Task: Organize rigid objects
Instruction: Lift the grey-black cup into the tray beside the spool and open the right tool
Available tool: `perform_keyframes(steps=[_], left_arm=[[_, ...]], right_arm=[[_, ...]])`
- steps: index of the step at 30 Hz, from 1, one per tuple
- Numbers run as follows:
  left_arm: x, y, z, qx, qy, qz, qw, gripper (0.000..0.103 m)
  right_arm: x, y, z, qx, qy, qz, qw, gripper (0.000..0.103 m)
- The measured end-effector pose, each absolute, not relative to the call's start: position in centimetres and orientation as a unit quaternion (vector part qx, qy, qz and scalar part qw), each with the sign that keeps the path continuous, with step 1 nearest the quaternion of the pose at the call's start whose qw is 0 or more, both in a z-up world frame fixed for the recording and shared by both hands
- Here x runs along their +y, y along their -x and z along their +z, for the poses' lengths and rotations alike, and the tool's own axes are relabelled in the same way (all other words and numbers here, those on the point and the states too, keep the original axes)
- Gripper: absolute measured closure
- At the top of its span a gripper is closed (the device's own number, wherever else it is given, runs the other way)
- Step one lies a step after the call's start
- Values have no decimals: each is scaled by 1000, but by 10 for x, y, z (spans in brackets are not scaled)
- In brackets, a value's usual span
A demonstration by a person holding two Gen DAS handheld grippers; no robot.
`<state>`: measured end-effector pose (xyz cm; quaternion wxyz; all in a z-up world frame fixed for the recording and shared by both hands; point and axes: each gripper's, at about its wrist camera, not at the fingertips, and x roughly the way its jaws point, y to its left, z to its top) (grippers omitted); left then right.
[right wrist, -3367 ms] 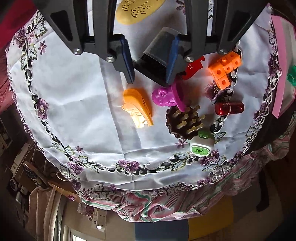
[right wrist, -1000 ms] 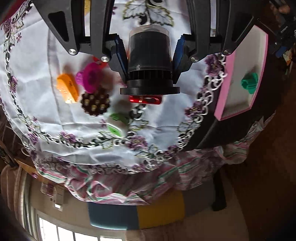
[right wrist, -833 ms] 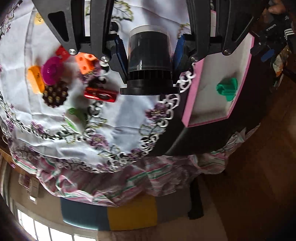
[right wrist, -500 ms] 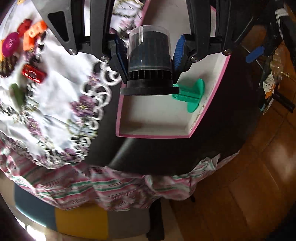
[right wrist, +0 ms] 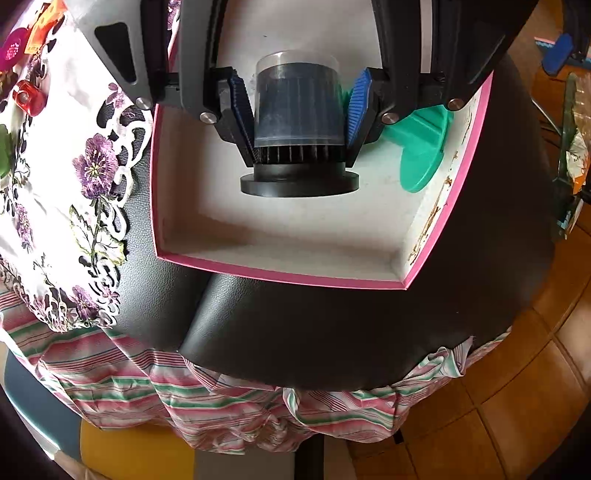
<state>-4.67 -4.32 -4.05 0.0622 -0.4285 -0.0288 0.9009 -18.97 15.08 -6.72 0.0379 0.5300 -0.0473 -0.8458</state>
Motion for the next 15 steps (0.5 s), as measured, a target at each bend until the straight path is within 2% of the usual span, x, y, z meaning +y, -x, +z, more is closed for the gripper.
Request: perform_keyframes(steps=[15], left_arm=[[-40,38,-33,-25,421,905,59,15]], right_arm=[[163,144,-37,-58,-479,-875,26,54]])
